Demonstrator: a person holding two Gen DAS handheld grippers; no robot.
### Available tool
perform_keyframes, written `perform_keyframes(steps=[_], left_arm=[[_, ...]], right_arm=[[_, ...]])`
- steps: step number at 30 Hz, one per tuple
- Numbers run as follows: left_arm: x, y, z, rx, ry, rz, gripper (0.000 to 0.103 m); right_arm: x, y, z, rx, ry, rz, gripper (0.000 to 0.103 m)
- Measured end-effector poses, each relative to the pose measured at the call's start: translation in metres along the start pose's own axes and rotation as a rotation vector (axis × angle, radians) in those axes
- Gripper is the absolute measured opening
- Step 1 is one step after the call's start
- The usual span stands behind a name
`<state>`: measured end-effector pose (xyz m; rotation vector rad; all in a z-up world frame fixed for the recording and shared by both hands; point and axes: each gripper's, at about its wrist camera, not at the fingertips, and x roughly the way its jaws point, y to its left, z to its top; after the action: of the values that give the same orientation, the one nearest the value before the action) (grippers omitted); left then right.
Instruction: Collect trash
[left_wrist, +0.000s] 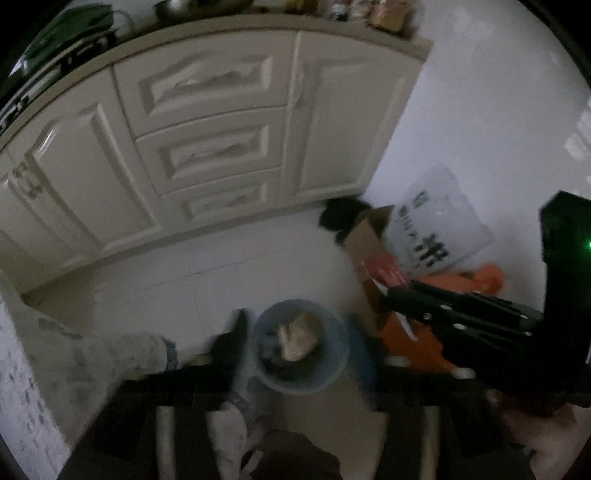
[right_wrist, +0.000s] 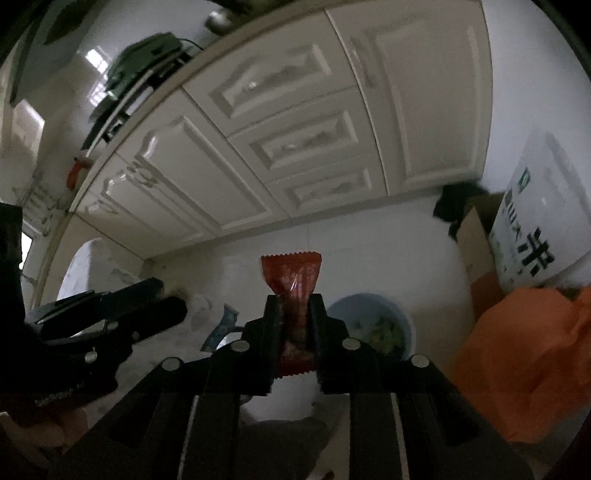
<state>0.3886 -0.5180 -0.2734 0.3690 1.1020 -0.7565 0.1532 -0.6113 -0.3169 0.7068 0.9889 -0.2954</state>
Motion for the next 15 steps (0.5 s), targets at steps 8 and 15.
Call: perform_keyframes(steps=[8,15], left_arm=[[-0.004,-0.011,0.01,-0.024,-0.042,0.06,0.098],[-0.077,-0.019,-0.039,-0.012,-0.162,0.128,0.102]], right_arm=[[-0.003,-0.01,-0.008,0.059,-0.014,-0.004,0.1],[-0.027,0.006,-0.016,0.063,-0.041,-0.053,0.103]])
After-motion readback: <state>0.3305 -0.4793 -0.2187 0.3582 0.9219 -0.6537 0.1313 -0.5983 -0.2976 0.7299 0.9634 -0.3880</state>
